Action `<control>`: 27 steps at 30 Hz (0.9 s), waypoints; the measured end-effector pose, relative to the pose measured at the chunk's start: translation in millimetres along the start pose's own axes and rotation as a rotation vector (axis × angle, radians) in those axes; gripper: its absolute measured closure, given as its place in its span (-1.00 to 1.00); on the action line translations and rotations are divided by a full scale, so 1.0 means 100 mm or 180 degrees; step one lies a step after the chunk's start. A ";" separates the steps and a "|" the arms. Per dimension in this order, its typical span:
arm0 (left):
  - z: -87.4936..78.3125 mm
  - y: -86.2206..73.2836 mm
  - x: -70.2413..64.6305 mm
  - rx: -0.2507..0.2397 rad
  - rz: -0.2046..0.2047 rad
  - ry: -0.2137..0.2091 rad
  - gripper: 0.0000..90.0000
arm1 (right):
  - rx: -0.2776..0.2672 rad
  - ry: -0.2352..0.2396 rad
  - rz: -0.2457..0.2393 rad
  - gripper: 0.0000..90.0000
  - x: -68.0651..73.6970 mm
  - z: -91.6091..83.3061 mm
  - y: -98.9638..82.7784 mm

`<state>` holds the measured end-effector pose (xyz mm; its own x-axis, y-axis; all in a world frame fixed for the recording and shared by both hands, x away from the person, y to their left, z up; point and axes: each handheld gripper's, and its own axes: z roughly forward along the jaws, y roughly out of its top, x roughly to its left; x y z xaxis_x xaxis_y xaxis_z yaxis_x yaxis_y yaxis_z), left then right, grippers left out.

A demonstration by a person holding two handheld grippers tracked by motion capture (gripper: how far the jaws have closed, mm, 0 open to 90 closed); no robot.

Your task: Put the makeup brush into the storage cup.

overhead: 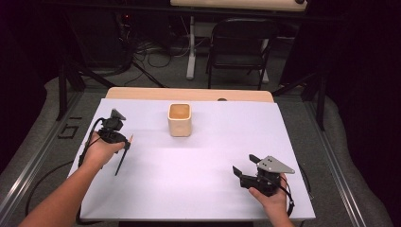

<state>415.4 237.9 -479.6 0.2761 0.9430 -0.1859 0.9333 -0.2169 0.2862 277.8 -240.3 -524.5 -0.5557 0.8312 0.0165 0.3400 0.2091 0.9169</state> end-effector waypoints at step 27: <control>-0.30 -0.33 -0.28 -0.1253 0.0410 -0.0457 0.86 | 0.0003 -0.0010 0.0011 -0.49 0.01 0.02 -0.01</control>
<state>369.7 226.7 -456.1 0.4398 0.8637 -0.2461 0.7381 -0.1915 0.6469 278.6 -238.6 -525.9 -0.5522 0.8335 0.0185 0.3427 0.2067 0.9164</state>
